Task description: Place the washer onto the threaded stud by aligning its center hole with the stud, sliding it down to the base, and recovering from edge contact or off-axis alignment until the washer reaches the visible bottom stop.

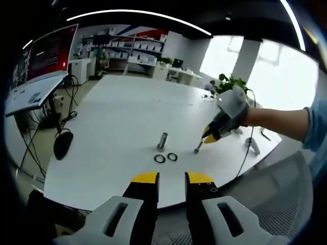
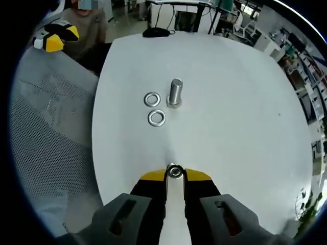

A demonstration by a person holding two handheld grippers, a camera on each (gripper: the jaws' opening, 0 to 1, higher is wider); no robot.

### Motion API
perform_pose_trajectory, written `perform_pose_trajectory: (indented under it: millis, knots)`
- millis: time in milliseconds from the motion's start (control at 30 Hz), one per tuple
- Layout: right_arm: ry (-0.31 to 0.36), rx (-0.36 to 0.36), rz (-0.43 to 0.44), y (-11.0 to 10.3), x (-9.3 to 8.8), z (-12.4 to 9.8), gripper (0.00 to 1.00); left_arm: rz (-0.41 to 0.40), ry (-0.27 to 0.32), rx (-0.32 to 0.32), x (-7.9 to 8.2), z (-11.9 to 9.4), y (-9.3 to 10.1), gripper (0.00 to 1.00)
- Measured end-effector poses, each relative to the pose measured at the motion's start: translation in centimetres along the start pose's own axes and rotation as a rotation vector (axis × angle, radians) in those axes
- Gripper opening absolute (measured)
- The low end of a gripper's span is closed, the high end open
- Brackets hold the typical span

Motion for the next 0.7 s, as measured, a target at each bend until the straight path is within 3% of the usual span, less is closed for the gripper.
perform_pose_trajectory:
  millis: [700]
  knots:
    - [-0.098,0.046,-0.026,0.0,-0.7,3.8,0.13,-0.001,-0.003,-0.001,0.0,0.0,0.0,0.17]
Point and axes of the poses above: the point that each gripper's makers call its tool centre point, and the gripper's own axes: z roughly forward along the fingers, y roughly to its right, x roughly out of its top, the point moved 9 cm from there along -z, roughly backward along the fingers, and after that the axes turned 3 degrees about y, right-handed, at the moved point
